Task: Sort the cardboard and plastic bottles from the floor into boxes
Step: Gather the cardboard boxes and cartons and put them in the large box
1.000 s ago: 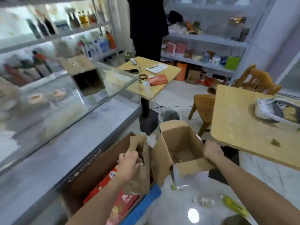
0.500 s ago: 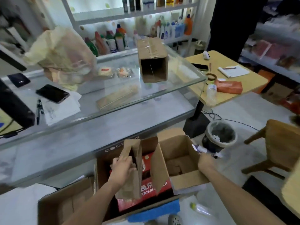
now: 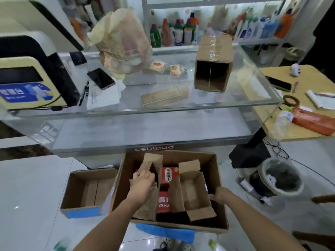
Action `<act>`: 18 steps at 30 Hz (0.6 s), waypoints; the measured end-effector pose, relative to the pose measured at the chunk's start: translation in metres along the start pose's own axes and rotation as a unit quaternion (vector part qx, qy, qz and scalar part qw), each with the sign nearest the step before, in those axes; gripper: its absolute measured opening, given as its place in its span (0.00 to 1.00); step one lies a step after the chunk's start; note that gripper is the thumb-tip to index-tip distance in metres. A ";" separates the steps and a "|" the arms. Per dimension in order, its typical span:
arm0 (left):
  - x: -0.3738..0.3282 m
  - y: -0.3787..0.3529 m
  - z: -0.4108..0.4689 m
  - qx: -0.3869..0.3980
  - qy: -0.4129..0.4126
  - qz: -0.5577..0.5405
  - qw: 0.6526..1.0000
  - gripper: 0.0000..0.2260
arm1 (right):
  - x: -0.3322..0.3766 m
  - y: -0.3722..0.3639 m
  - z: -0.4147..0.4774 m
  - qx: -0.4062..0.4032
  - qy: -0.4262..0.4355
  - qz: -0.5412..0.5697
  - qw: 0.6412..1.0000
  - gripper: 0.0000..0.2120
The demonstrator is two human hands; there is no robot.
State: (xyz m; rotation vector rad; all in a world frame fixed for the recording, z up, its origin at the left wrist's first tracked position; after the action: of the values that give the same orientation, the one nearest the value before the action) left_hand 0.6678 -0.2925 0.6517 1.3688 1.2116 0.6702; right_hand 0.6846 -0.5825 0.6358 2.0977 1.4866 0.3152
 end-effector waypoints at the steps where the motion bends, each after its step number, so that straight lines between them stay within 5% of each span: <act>1: -0.001 0.001 0.001 0.001 -0.003 0.006 1.000 0.06 | 0.001 0.002 0.001 0.001 0.002 0.000 1.000 0.25; 7: 0.003 -0.006 0.007 -0.015 0.036 0.013 0.999 0.10 | 0.016 0.018 0.001 -0.013 0.017 -0.030 0.999 0.27; 12: 0.008 -0.040 -0.014 0.204 0.043 0.003 0.978 0.40 | 0.030 0.018 0.000 -0.002 0.041 -0.025 0.999 0.31; 15: 0.002 -0.040 -0.013 0.253 0.043 -0.006 0.967 0.39 | 0.033 0.015 -0.001 -0.035 0.063 -0.051 0.996 0.36; 18: -0.013 -0.028 0.006 0.219 0.029 -0.012 0.975 0.36 | 0.033 0.013 -0.007 -0.107 0.084 -0.091 0.987 0.37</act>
State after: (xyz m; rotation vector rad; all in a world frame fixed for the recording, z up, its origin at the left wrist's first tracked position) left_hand 0.6614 -0.3106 0.6273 1.7018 1.4786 0.4408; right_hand 0.7036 -0.5528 0.6444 1.7894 1.6483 0.5666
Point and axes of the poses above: each hand's wrist, its own z-axis towards the middle knuckle, its own y-axis out of the back of the hand, x = y × z, the point moved 2 cm from there along z, towards the middle knuckle, and after that the axes turned 13 degrees about -y, right-handed, at the moved point
